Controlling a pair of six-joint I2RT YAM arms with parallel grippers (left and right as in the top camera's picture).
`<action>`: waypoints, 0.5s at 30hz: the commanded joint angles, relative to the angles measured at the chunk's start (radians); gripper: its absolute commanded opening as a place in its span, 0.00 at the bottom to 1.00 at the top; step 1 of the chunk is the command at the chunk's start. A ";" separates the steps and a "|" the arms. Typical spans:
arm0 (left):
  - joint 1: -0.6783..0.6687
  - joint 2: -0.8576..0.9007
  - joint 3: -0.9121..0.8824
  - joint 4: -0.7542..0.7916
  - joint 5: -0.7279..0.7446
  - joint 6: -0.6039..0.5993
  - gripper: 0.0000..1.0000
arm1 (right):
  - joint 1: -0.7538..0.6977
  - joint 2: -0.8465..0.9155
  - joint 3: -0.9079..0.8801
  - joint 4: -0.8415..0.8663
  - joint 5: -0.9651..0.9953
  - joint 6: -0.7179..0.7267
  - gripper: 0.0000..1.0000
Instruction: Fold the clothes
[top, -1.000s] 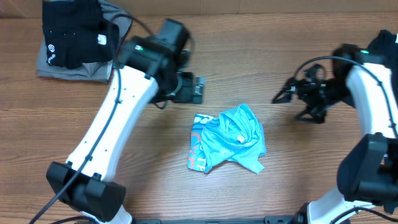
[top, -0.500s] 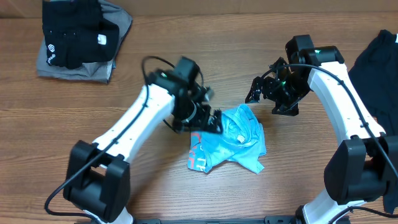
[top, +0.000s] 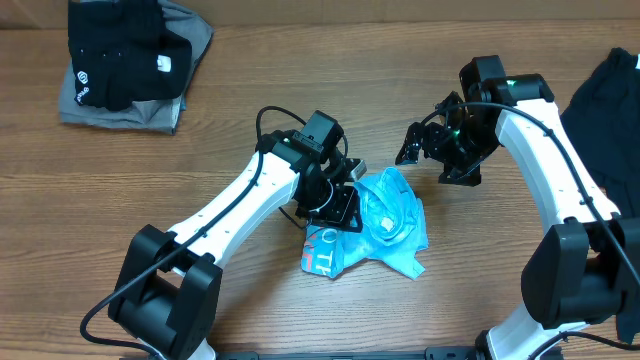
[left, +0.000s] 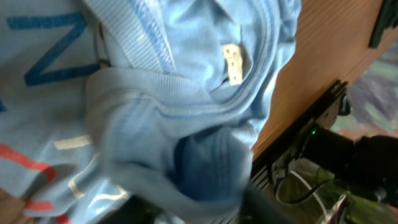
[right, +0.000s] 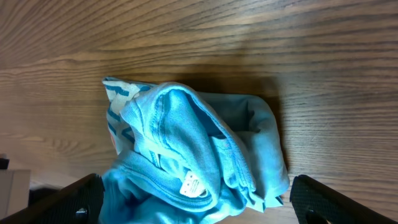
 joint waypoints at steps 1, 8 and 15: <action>-0.013 0.008 -0.001 0.031 0.093 0.044 0.22 | -0.003 -0.004 0.020 0.006 0.026 0.007 1.00; -0.114 0.008 -0.001 0.098 0.169 0.050 0.21 | -0.032 -0.005 0.020 0.023 0.046 0.026 1.00; -0.230 0.008 -0.001 0.118 0.166 0.050 0.60 | -0.145 -0.005 0.020 0.022 0.046 0.025 1.00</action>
